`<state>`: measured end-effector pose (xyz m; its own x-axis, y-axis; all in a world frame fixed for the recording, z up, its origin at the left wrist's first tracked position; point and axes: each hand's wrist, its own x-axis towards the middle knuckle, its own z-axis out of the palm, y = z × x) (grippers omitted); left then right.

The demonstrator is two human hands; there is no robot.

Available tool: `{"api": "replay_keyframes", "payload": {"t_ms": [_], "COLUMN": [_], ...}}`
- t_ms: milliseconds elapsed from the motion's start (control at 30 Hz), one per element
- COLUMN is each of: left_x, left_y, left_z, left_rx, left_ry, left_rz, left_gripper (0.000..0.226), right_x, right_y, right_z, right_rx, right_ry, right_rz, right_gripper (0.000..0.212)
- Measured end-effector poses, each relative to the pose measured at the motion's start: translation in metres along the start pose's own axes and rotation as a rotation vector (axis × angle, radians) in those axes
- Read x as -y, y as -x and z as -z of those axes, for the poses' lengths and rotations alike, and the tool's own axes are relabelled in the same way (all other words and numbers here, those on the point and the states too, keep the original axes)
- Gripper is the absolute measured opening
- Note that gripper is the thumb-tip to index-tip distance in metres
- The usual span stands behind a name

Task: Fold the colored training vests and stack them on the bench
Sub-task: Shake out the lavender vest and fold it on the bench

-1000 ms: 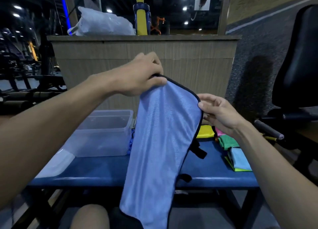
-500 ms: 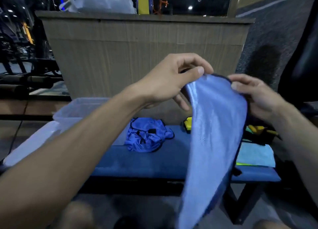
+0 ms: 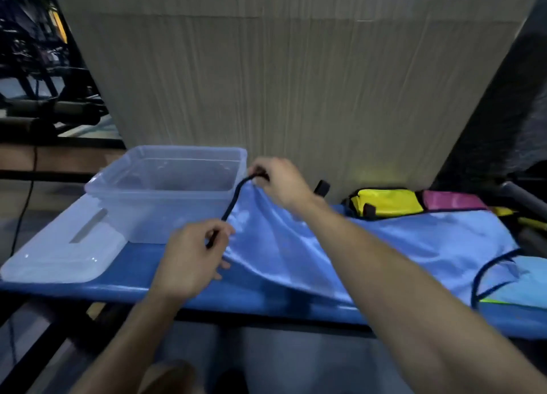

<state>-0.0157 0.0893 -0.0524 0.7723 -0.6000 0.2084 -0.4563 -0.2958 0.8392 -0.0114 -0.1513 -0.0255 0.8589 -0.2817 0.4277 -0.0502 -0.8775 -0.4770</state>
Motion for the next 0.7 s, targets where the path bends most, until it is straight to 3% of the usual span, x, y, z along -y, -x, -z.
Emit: {"api": "replay_keyframes", "payload": {"t_ms": [100, 233, 300, 433, 533, 633, 700], "left_x": [0.057, 0.103, 0.113, 0.09, 0.053, 0.007, -0.023], "left_y": [-0.005, -0.012, -0.011, -0.017, -0.028, -0.045, -0.054], "left_z": [-0.009, -0.006, -0.005, -0.007, -0.024, -0.063, -0.105], "left_rx": [0.046, 0.084, 0.192, 0.309, 0.274, 0.471, 0.564], "left_ry": [-0.129, -0.532, -0.698, -1.065, -1.019, -0.941, -0.859], "left_rz": [0.078, 0.091, 0.126, 0.07, -0.124, -0.133, -0.23], "left_gripper": [0.02, 0.013, 0.009, 0.026, 0.043, 0.038, 0.03], "right_x": [-0.022, -0.029, -0.03, -0.035, -0.05, -0.08, -0.104], "right_y": [0.022, 0.033, 0.033, 0.045, 0.064, 0.092, 0.115], "right_z": [-0.071, -0.119, -0.128, -0.123, -0.083, -0.024, 0.022], "right_rx": [-0.036, -0.018, 0.003, 0.016, -0.033, -0.125, -0.215], "right_ry": [-0.035, -0.084, -0.057, 0.016, 0.007, 0.103, 0.216], "right_rz": [-0.097, -0.159, -0.161, -0.14, -0.133, -0.17, -0.242], "right_gripper": [0.013, 0.008, 0.01, 0.029, 0.037, 0.022, 0.017]}}
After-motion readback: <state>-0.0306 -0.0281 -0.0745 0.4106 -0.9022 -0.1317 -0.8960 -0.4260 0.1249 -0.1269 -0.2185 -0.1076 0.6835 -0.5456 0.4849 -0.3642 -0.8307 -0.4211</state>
